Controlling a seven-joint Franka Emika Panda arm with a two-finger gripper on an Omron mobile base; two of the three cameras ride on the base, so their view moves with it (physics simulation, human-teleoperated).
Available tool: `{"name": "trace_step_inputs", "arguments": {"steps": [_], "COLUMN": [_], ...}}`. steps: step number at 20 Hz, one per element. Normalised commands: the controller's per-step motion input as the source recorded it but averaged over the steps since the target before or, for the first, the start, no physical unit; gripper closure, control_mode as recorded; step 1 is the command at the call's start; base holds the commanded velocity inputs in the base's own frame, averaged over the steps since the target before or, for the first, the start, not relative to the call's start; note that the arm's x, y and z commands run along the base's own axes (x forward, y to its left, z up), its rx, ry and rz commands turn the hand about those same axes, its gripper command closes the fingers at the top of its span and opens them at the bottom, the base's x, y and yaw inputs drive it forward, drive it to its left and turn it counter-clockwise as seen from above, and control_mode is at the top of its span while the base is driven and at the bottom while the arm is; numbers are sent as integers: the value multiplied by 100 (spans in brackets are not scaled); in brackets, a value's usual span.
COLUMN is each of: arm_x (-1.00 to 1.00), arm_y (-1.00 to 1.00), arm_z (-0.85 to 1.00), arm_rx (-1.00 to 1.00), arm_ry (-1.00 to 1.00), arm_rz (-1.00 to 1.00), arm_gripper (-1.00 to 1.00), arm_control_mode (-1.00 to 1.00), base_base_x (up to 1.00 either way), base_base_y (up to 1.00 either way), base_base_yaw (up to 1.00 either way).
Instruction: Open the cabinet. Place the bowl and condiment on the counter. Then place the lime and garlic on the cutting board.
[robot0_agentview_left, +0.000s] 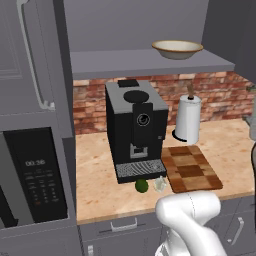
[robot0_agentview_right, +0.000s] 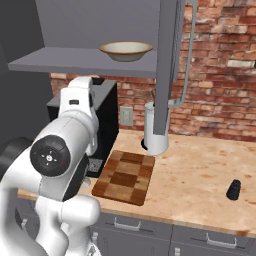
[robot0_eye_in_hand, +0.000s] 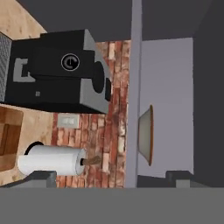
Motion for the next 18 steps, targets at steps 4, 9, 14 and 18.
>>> {"name": "trace_step_inputs", "arguments": {"steps": [4,9,14,18], "arm_x": [19,2,4,14], "arm_y": [22,28,11,0], "arm_z": [39,48,36,27], "arm_rx": [0,-10,-16,-17], "arm_ry": [0,-3,-3,-2], "arm_rz": [0,0,0,1], "arm_gripper": [-100,-100,-100,-100], "arm_control_mode": [-100,-100,-100,-100], "base_base_x": [0,0,0,0], "base_base_y": [0,0,0,0], "base_base_yaw": [0,0,0,0]}}
